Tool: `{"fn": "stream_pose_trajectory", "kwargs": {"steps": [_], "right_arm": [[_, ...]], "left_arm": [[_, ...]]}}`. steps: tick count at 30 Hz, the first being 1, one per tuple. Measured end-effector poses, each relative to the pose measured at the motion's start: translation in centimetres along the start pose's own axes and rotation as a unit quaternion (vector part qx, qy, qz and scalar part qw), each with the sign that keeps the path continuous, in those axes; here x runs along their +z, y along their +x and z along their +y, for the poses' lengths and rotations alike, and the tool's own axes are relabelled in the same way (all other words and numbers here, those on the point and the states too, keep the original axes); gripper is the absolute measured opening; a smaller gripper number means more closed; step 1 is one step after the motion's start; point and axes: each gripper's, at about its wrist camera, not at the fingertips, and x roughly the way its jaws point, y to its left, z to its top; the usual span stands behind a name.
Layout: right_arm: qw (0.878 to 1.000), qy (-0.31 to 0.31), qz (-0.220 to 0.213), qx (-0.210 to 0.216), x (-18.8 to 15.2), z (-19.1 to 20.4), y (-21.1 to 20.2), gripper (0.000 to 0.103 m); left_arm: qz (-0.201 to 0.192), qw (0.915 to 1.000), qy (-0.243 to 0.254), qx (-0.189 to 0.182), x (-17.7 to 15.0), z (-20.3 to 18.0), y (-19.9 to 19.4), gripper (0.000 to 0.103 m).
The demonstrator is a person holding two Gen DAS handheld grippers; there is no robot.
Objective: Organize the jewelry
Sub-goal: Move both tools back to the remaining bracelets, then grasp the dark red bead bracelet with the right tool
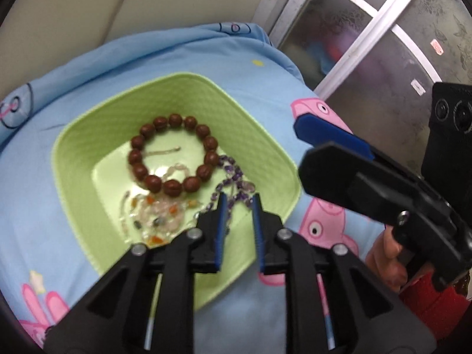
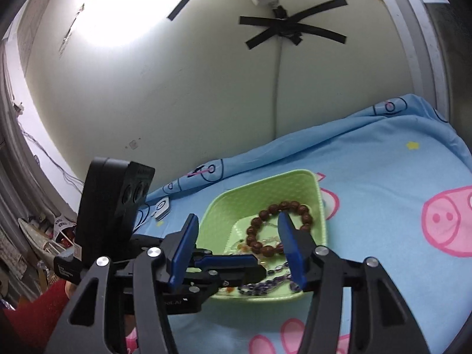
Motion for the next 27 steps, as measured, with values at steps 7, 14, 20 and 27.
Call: {"fn": "stream_pose_trajectory", "kwargs": {"steps": [7, 14, 20, 27], "right_arm": [[0.994, -0.067, -0.068, 0.061, -0.9, 6.2, -4.5, 0.040], [0.985, -0.157, 0.036, 0.059, -6.3, 11.8, -0.7, 0.035], [0.974, -0.140, 0.166, 0.059, -12.2, 12.4, 4.9, 0.006], [0.959, -0.158, 0.226, 0.061, -14.6, 14.8, 8.1, 0.004]], "left_arm": [[-0.137, 0.9900, -0.008, 0.031, -4.9, 3.3, -13.6, 0.016], [-0.215, 0.9486, -0.099, 0.210, -17.2, 10.1, -22.6, 0.035], [-0.177, 0.9477, -0.174, 0.201, -25.2, 13.9, -21.0, 0.035], [-0.157, 0.9591, -0.180, 0.152, -27.1, 13.7, -17.7, 0.035]]}}
